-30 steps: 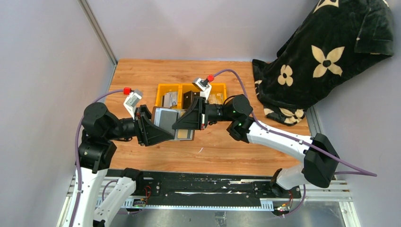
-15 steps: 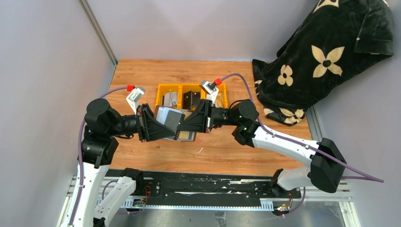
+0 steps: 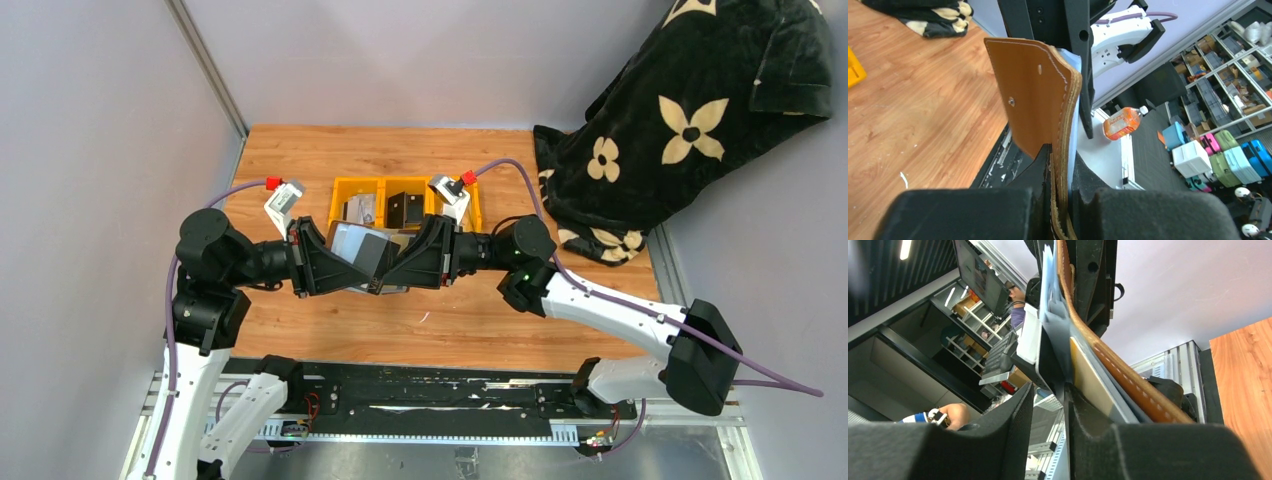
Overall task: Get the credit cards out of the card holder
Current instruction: Remove the credit card from the card holder.
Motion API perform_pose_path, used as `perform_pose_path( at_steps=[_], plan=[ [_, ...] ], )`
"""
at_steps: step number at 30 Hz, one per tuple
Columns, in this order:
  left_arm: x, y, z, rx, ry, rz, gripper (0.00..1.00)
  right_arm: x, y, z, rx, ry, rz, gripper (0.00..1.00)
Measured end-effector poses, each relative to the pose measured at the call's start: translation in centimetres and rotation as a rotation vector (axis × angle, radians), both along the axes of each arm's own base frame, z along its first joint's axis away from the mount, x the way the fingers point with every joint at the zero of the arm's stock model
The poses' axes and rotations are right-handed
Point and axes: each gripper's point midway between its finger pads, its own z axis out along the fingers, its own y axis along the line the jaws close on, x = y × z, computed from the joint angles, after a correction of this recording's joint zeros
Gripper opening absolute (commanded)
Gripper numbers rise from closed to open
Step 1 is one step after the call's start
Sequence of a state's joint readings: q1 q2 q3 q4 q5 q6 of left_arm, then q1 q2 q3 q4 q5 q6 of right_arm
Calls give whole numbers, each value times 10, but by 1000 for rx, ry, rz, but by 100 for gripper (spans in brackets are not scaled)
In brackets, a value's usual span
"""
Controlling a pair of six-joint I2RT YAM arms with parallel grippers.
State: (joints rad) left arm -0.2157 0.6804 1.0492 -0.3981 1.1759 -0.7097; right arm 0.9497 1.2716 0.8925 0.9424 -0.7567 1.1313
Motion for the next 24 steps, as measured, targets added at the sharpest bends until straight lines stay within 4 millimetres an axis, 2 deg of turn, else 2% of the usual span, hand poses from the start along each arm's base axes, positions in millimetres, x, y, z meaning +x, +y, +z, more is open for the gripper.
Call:
perform_pose_path(
  at_steps=[3,12,20,24],
  plan=[
    [3,0,0,2,-11,14,0,0,0,2,9,2,1,35],
    [7,1,-4,17,-35,37,3,10,9,2,25,45,-5,1],
    [16,4,-10,57,-53,96,4,24,-9,-17,9,91,-47,0],
    [25,8,-12,92,-93,156,0,32,-23,-27,-21,99,-70,0]
  ],
)
